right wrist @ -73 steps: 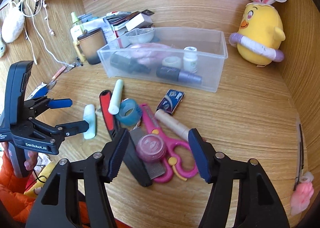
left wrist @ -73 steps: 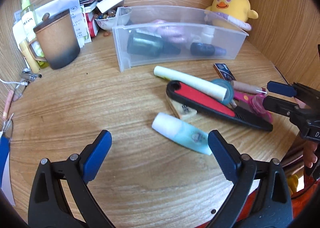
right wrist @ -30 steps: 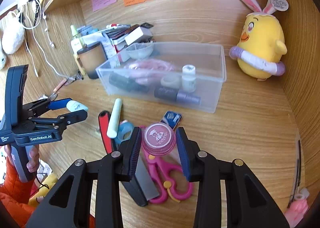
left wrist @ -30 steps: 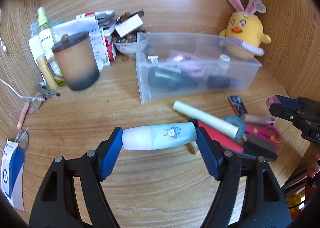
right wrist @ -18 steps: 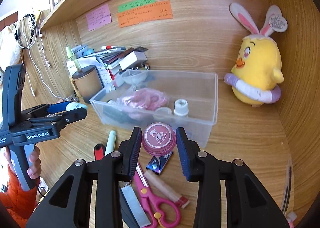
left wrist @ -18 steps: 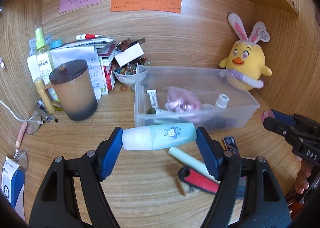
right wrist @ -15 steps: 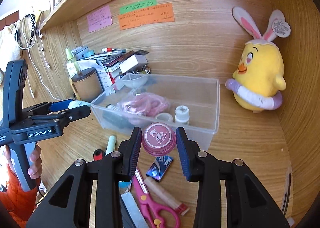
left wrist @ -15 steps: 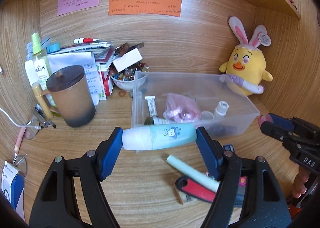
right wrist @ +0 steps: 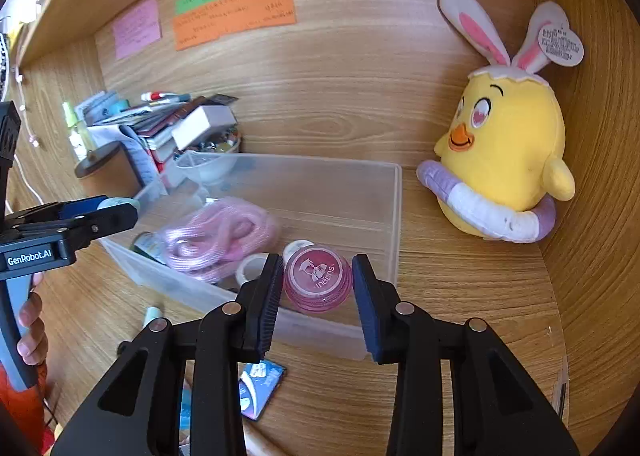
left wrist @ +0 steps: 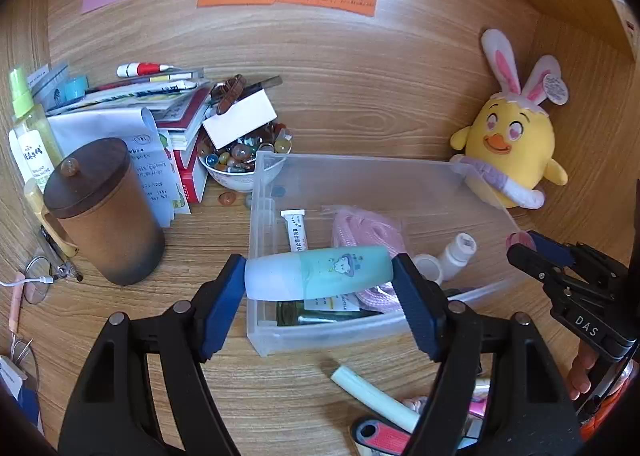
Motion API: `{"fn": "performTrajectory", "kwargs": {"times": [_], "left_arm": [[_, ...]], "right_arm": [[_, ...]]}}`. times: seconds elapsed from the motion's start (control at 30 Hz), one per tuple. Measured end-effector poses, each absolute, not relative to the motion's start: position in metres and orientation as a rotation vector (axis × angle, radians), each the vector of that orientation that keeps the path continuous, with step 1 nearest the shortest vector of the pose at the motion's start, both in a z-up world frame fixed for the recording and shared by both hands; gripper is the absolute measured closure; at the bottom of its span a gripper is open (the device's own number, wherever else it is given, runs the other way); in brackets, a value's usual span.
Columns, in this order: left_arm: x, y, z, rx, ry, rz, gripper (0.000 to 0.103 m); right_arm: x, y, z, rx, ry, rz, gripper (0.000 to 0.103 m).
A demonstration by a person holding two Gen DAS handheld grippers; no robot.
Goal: Organize objects
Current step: 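Place the blue bottle and pink jar into the clear box, opening both tools, then withdraw both open tools from the box toward the remaining items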
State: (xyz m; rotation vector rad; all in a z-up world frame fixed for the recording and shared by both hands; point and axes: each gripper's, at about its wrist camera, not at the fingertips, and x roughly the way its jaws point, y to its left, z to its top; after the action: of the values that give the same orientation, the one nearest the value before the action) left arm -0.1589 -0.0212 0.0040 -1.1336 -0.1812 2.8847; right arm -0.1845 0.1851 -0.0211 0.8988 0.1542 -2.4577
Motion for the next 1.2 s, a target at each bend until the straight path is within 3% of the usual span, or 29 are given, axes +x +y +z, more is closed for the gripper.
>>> {"fn": "performTrajectory", "kwargs": {"times": [0.33,0.5,0.8,1.2], "left_arm": [[-0.176,-0.026,-0.006,-1.188,-0.210,2.860,0.029],[-0.168,-0.028,0.001,-1.160,-0.240,2.850,0.028],[-0.131,-0.011,0.023,-1.039,-0.088,2.889,0.007],[-0.093,0.005,-0.012,-1.165,-0.030,2.789,0.003]], "right_arm": [[-0.200,0.179,-0.034,0.973,0.127,-2.431,0.069],[-0.194,0.180,-0.027,0.942,0.112,-2.439,0.051],[-0.164,0.186,-0.010,0.861,0.125,-2.408,0.048],[-0.128,0.200,-0.035,0.926,0.208,-2.353,0.045]]}}
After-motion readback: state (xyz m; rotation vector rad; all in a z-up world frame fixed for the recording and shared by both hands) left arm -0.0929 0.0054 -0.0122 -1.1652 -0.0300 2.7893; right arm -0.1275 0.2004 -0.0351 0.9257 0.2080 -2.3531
